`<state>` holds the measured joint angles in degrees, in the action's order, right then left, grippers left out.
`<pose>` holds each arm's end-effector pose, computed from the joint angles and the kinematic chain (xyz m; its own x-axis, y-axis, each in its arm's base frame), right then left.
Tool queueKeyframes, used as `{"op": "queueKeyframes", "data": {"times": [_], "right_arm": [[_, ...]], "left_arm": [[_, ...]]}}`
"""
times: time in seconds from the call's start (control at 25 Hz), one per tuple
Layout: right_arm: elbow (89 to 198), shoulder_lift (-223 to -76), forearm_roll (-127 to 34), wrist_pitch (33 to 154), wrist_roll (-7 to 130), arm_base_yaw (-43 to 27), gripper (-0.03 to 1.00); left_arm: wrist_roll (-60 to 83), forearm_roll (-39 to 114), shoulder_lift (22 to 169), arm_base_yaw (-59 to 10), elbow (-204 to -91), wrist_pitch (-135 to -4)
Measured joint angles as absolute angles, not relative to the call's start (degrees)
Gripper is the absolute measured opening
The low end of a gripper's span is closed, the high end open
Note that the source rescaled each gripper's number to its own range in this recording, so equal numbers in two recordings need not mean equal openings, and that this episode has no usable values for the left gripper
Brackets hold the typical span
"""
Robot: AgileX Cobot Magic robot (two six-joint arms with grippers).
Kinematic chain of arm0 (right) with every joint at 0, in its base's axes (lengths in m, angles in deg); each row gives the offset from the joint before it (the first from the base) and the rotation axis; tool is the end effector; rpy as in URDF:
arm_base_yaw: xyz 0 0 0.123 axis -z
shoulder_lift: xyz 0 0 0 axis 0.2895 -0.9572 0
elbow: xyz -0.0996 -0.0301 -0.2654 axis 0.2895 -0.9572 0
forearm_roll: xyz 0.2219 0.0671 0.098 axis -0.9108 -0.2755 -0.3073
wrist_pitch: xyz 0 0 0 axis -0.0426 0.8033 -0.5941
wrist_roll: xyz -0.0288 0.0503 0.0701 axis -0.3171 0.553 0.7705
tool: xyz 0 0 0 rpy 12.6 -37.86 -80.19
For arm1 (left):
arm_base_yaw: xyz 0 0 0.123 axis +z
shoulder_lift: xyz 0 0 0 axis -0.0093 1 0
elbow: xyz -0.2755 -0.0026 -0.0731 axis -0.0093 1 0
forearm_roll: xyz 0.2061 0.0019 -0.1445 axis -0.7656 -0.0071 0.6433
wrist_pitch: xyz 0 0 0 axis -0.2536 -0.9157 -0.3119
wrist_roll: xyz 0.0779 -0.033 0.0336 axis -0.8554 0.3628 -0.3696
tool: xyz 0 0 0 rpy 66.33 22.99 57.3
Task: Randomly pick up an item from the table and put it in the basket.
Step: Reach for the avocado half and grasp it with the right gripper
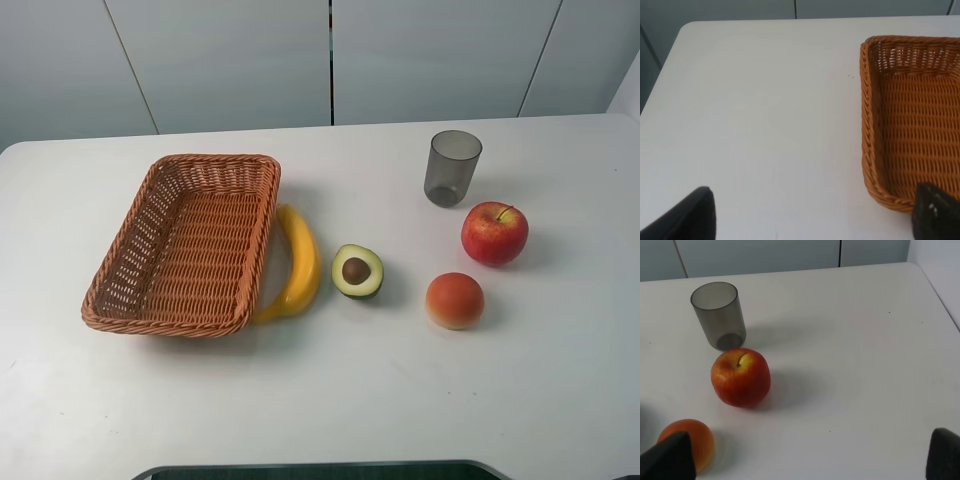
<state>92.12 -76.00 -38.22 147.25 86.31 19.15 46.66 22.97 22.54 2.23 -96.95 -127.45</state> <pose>-0.0077 -0.0003 0.2741 -0.4827 0.0493 -0.8744 0.0603 0.9979 0.0229 -0.0073 0.0011 0.2786 -0.4615 -0.0332 -0.8865 -0.0678 0.9977 -0.0020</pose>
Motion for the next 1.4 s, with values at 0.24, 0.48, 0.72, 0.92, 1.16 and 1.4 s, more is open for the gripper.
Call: {"op": "queueKeyframes", "data": {"times": [0.24,0.48,0.72,0.92,1.16,1.4], "right_arm": [[92.12,-76.00,-38.22,147.25,86.31,19.15,1.00],[92.12,-76.00,-38.22,147.25,86.31,19.15,1.00],[92.12,-76.00,-38.22,147.25,86.31,19.15,1.00],[92.12,-76.00,-38.22,147.25,86.31,19.15,1.00],[92.12,-76.00,-38.22,147.25,86.31,19.15,1.00],[92.12,-76.00,-38.22,147.25,86.31,19.15,1.00]], "left_arm": [[46.66,22.97,22.54,2.23,-96.95,-127.45],[46.66,22.97,22.54,2.23,-96.95,-127.45],[46.66,22.97,22.54,2.23,-96.95,-127.45],[46.80,22.97,22.54,2.23,-96.95,-127.45],[46.80,22.97,22.54,2.23,-96.95,-127.45],[46.80,22.97,22.54,2.23,-96.95,-127.45]]}}
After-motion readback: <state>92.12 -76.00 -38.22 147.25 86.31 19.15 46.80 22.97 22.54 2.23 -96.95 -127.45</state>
